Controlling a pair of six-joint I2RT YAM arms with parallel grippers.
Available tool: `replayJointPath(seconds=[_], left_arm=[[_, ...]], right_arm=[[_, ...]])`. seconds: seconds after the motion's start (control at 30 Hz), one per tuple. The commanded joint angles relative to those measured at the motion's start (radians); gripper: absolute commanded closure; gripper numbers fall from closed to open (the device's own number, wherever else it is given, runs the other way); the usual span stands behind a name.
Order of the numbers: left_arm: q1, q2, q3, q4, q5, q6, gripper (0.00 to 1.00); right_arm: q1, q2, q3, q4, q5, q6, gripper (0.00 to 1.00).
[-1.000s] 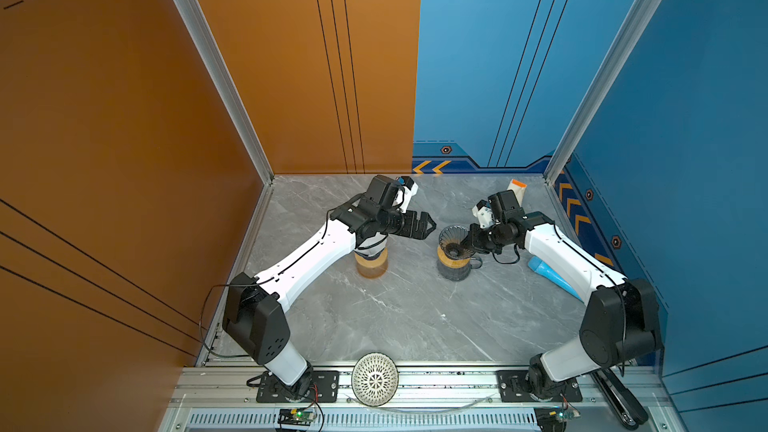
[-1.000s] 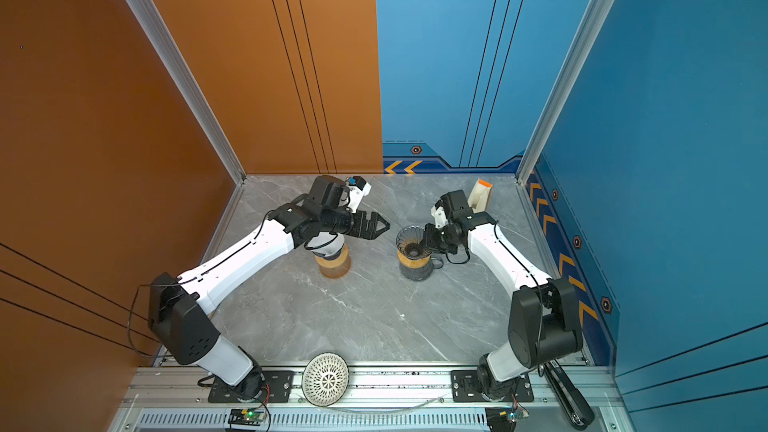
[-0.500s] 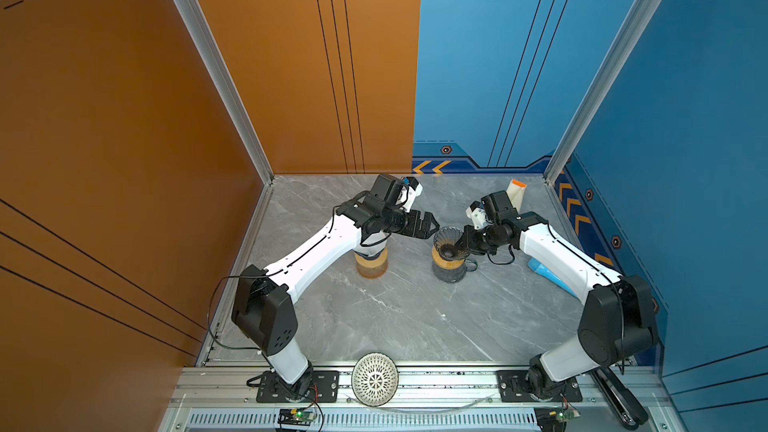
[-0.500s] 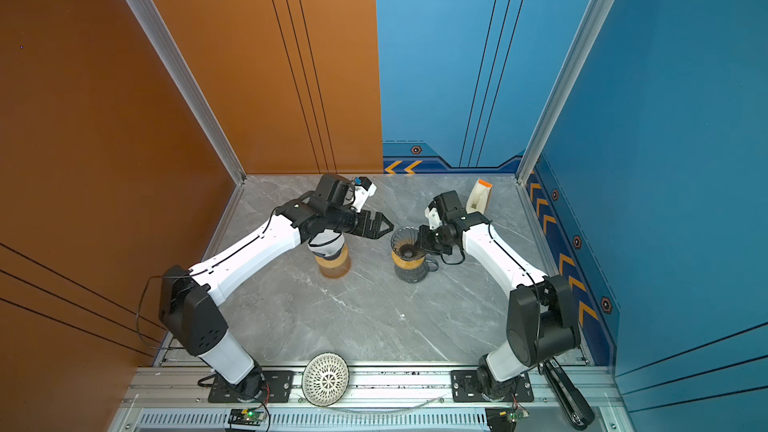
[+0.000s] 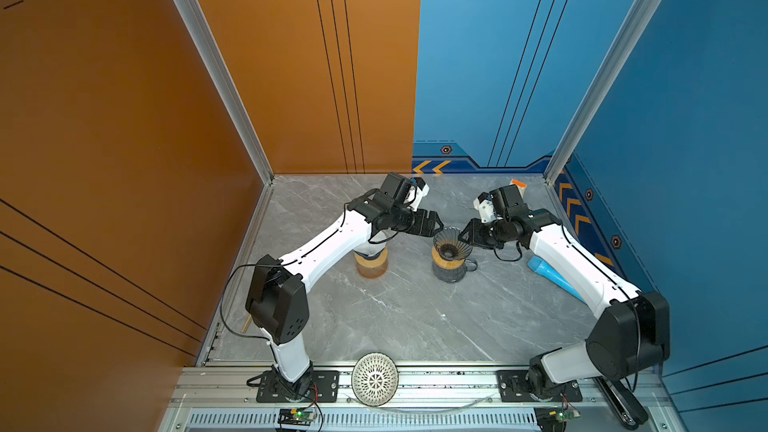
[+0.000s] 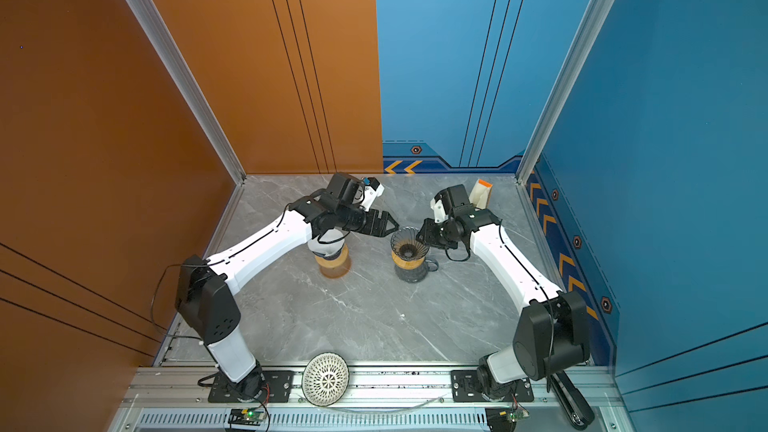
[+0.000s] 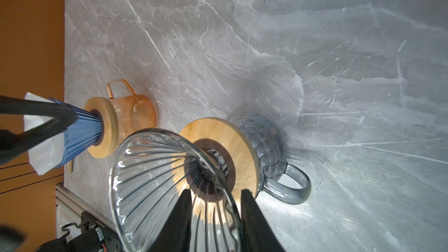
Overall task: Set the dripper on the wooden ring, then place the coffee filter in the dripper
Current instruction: 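Pinch the dripper rim with the left gripper while the right gripper holds it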
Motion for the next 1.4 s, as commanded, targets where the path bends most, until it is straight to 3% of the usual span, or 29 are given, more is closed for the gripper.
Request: replayJointPath(seconds=[0.0, 0.13, 0.63, 1.37], left_arm=[[-0.01, 0.032, 0.032, -0.017, 0.015, -0.01, 0.23], [-0.011, 0.056, 0.036, -0.017, 0.019, -0.023, 0.35], [-0.007, 0.113, 0.047, -0.017, 0.065, -0.026, 0.63], [-0.012, 0.147, 0.065, -0.017, 0.107, -0.031, 0.79]], right_arm=[[-0.005, -0.022, 0.025, -0.073, 0.058, -0.025, 0.7], [-0.005, -0.026, 0.013, -0.095, 0.08, -0.038, 0.77], [0.007, -0.041, 0.028, -0.126, 0.126, -0.051, 0.91], [0.012, -0.034, 0.001, -0.138, 0.167, -0.034, 0.96]])
